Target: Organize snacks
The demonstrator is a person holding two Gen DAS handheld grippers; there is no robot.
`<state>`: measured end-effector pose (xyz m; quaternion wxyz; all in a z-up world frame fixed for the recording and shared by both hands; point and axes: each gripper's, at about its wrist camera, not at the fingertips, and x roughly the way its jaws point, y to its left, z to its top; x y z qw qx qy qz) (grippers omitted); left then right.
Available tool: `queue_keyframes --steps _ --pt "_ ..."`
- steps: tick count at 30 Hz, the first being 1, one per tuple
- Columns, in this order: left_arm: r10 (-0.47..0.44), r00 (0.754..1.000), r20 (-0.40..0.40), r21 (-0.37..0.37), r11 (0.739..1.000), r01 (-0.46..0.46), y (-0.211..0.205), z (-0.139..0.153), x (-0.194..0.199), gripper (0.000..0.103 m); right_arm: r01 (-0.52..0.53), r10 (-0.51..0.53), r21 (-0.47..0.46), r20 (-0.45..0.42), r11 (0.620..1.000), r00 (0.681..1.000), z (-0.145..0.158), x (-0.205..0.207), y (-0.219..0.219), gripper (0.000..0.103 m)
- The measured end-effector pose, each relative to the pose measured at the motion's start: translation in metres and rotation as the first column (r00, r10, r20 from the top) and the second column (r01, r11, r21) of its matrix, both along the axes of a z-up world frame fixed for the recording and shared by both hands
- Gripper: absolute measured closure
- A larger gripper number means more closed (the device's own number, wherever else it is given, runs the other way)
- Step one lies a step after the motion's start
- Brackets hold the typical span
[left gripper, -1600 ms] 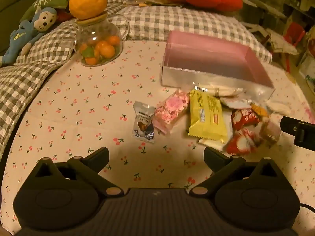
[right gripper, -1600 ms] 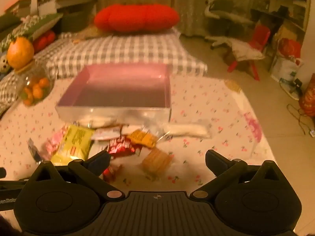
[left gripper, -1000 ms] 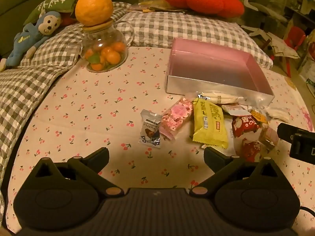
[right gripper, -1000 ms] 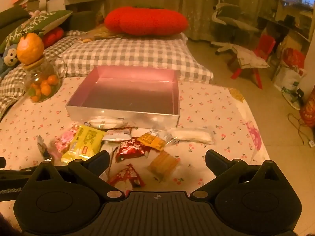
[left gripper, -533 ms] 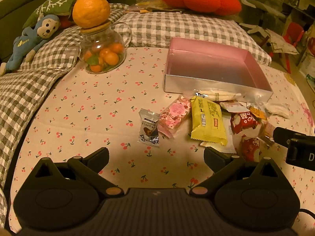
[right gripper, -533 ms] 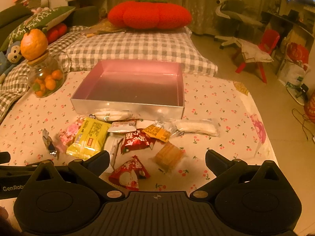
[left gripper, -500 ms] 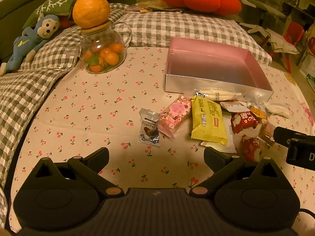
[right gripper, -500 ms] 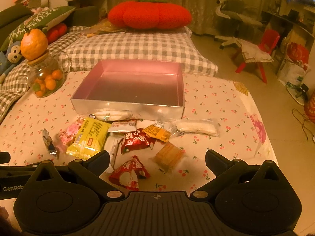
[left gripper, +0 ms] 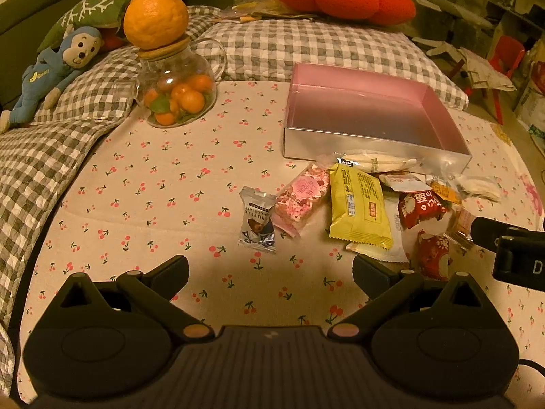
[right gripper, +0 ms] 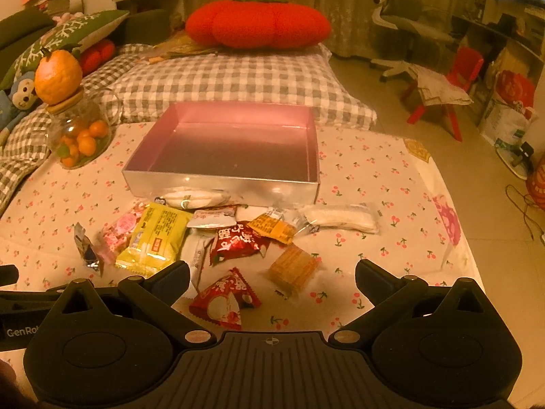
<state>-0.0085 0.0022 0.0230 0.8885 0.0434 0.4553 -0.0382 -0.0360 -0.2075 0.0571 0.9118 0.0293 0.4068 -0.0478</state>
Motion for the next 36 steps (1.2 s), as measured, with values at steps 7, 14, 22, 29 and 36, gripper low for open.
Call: queue_keyframes --steps 7,14,22,29,36 --pt "-0.002 1.000 -0.005 0.003 1.000 0.002 -0.0004 -0.0006 -0.0002 0.001 -0.002 0.002 0.004 -0.002 1.000 1.000 0.0001 -0.0004 0.0001 0.000" --pt "-0.001 1.000 -0.005 0.005 1.000 0.001 -0.0005 -0.0004 -0.0003 0.001 -0.013 0.013 0.013 -0.015 1.000 1.000 -0.0013 -0.0004 0.0017 0.000" --pt "0.001 1.000 -0.011 0.005 1.000 -0.001 0.0010 -0.0006 0.0000 0.001 -0.016 0.016 0.014 -0.016 1.000 1.000 -0.0019 -0.0008 0.0028 0.000" --pt "0.002 1.000 -0.014 0.007 1.000 -0.002 0.0020 -0.0005 0.0005 0.001 -0.022 0.022 0.017 -0.018 1.000 1.000 -0.0022 -0.0006 0.0043 0.000" --pt "0.001 1.000 -0.014 0.007 1.000 -0.001 0.0027 -0.0007 0.0004 0.001 -0.024 0.024 0.018 -0.020 1.000 1.000 -0.0023 -0.0003 0.0043 0.000"
